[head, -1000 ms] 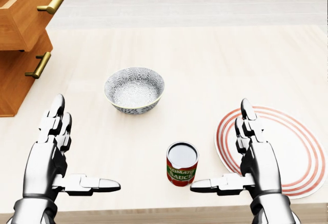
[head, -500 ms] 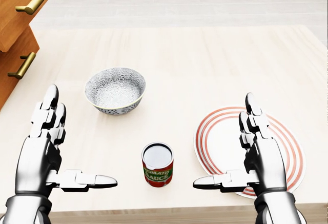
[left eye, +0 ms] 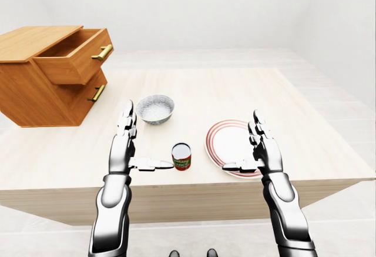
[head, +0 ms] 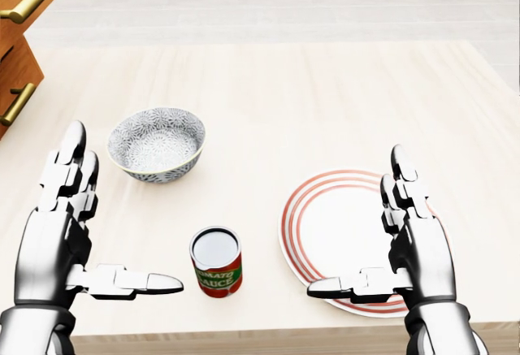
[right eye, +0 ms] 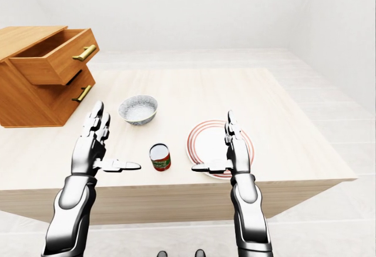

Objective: Put the bowl on the plate.

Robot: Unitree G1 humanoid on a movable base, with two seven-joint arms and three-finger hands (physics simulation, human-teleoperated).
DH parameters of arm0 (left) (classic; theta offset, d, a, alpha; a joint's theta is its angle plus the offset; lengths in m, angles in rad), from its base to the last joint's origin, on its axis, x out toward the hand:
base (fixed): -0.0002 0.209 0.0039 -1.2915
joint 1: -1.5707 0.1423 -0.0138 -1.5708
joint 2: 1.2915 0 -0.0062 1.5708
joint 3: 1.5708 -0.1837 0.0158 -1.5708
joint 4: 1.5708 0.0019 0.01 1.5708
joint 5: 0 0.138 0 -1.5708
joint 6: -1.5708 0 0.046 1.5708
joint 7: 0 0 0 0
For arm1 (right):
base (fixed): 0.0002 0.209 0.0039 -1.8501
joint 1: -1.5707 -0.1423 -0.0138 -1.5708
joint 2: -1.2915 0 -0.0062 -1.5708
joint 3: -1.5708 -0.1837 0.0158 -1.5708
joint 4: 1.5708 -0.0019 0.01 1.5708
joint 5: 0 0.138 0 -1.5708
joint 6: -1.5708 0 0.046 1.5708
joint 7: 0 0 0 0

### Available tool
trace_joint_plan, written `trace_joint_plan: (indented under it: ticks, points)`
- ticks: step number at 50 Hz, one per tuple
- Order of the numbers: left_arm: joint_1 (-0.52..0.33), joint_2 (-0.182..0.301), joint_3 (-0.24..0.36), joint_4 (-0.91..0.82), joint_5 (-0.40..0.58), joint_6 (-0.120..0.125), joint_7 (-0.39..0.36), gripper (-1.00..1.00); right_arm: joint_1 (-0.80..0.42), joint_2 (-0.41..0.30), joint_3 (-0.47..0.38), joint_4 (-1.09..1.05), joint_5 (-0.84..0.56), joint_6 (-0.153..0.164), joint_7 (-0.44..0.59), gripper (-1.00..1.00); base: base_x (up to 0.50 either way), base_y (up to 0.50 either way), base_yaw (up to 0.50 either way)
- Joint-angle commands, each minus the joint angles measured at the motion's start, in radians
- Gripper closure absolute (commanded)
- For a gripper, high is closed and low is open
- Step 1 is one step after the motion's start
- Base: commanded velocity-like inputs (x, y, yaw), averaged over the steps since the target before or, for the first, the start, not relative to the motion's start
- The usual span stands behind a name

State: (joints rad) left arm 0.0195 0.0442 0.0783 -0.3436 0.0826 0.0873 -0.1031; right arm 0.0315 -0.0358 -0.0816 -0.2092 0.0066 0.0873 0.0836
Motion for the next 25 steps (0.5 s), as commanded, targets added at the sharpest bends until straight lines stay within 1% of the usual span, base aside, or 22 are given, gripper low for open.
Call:
trace_joint_plan:
  ticks: [1,12,25]
  points:
    - [0.007,0.001,0.003,-0.02,0.006,0.0,-0.006,-1.0,0.003,0.001,0.0,-0.008,-0.001,0.0,0.0,-1.0,0.0,-0.11,0.0]
    - [0.015,0.001,0.011,-0.03,0.008,0.0,-0.012,-1.0,0.001,0.002,-0.001,-0.009,0.001,0.0,-0.002,-1.0,0.01,-0.11,0.0]
    - [0.019,-0.001,0.005,-0.037,0.016,0.0,-0.017,-1.0,0.004,0.001,-0.003,-0.02,0.003,0.0,-0.002,-1.0,0.03,-0.1,0.0]
